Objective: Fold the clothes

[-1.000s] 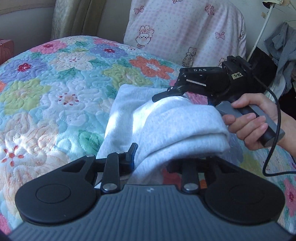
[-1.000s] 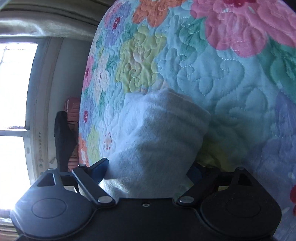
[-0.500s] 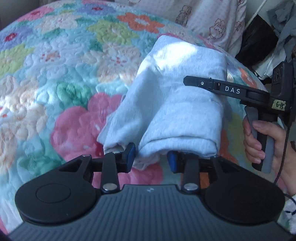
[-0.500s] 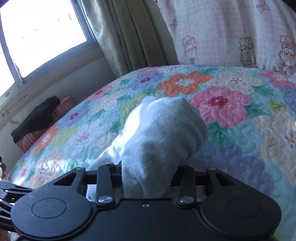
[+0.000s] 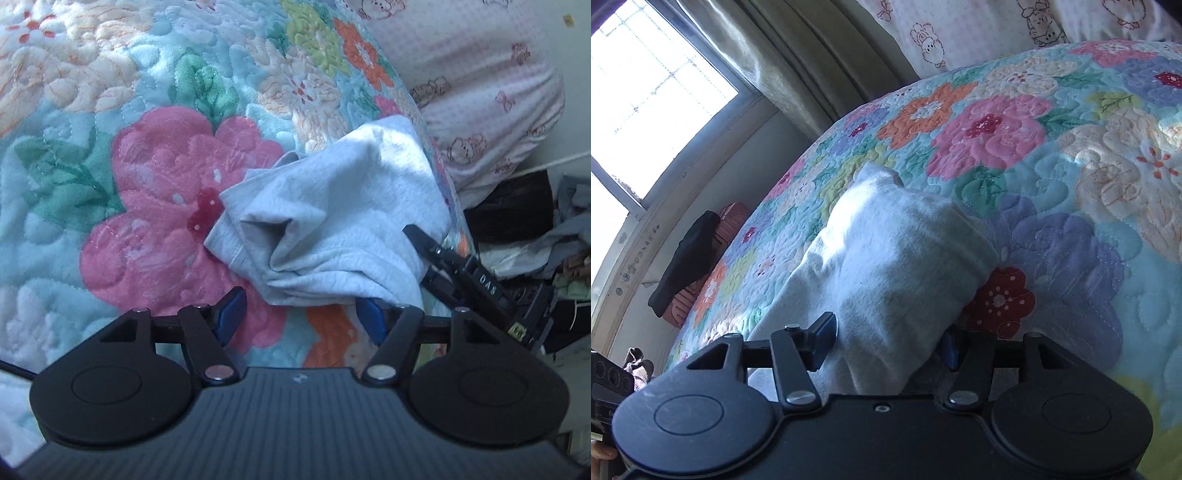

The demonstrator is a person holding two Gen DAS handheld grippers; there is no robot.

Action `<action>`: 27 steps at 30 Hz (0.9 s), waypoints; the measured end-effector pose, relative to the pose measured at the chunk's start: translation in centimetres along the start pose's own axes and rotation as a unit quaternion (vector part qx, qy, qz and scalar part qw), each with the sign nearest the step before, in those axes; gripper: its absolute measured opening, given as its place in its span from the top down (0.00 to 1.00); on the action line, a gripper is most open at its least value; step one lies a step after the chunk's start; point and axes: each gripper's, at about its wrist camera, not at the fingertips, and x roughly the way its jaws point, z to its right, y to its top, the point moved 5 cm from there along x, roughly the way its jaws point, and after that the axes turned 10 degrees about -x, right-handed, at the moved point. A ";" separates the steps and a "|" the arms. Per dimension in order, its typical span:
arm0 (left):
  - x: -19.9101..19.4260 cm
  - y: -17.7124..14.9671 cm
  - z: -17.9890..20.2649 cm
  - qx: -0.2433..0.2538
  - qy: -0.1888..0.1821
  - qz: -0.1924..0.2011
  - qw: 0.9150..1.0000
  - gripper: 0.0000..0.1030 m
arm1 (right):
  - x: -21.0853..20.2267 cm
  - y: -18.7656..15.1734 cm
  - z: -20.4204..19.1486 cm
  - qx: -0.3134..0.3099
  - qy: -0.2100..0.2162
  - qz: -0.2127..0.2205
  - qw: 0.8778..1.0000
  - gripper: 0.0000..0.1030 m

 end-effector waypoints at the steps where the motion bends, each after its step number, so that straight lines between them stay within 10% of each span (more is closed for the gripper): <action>1: 0.8 -0.1 -0.2 -0.032 -0.016 -0.005 0.999 0.37 | 0.0 -0.1 0.2 0.005 0.003 0.001 1.000 0.36; 6: 1.5 0.3 -1.3 -0.124 -0.067 -0.012 0.990 0.37 | 0.8 -0.3 1.6 0.054 0.016 0.010 0.998 0.34; 19: -0.6 0.4 -1.0 -0.177 -0.161 -0.031 0.971 0.38 | 0.8 -0.7 1.3 0.058 0.024 0.008 0.998 0.33; 27: -0.9 -0.4 0.4 -0.131 -0.113 -0.019 0.985 0.29 | 0.8 -0.7 1.8 0.073 0.026 0.010 0.997 0.32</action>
